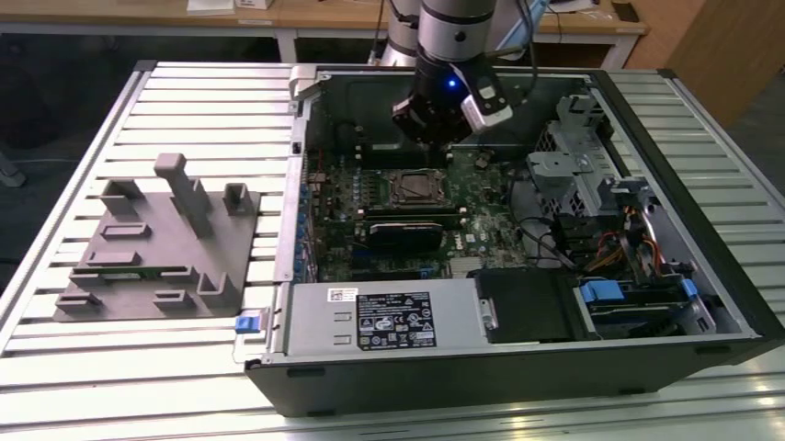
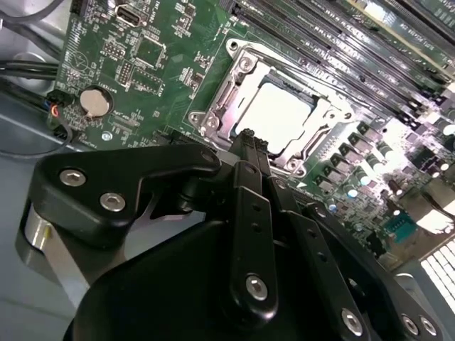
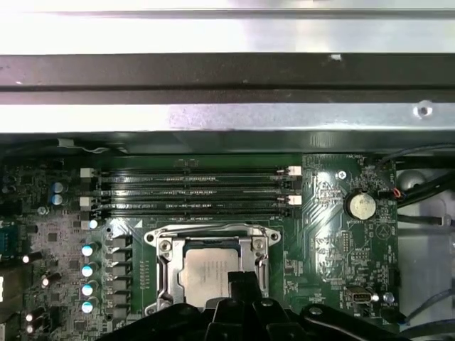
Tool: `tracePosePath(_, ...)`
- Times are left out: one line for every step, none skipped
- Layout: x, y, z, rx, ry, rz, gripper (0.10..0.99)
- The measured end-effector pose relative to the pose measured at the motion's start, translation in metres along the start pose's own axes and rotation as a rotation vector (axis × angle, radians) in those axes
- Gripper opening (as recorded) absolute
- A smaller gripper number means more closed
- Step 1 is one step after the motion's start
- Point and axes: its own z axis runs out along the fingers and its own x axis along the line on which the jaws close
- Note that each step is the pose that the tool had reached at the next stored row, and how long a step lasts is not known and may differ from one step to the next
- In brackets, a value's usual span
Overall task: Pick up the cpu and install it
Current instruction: 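Install the second cpu locking lever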
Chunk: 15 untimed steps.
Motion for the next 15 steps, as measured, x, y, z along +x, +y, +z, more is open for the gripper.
tracePosePath(0.0, -0.0005, -0.0001, 0.0, 0.0, 0.0, 0.106)
tracePosePath(0.0, -0.0011, -0.0002, 0.0, 0.0, 0.0, 0.106)
tracePosePath(-0.0001, -0.0022, -0.0003, 0.0, 0.0001, 0.0, 0.106)
tracePosePath(-0.0001, -0.0033, -0.0003, 0.0, 0.0, 0.0, 0.106)
tracePosePath(-0.0001, -0.0044, -0.0003, 0.0, 0.0, 0.0, 0.106)
tracePosePath(-0.0002, -0.0056, -0.0004, 0.0, 0.0001, 0.0, 0.106)
tracePosePath(-0.0002, -0.0068, -0.0004, 0.0, 0.0, 0.0, 0.106)
tracePosePath(-0.0003, -0.0082, -0.0005, 0.0, 0.0001, 0.0, 0.106)
tracePosePath(-0.0003, -0.0095, -0.0006, 0.0, 0.0, 0.0, 0.106)
tracePosePath(-0.0003, -0.0108, -0.0006, 0.0, 0.0, 0.0, 0.106)
tracePosePath(-0.0004, -0.012, -0.0007, 0.0, 0.0, 0.0, 0.106)
tracePosePath(-0.0004, -0.0129, -0.0007, 0.0, 0.0, 0.0, 0.106)
tracePosePath(-0.0004, -0.0136, -0.0008, 0.0, 0.0, 0.0, 0.106)
tracePosePath(-0.0004, -0.0138, -0.0009, 0.0, 0.0002, 0.0, 0.106)
tracePosePath(-0.0004, -0.0139, -0.0023, 0.0, 0.0004, 0.0, 0.106)
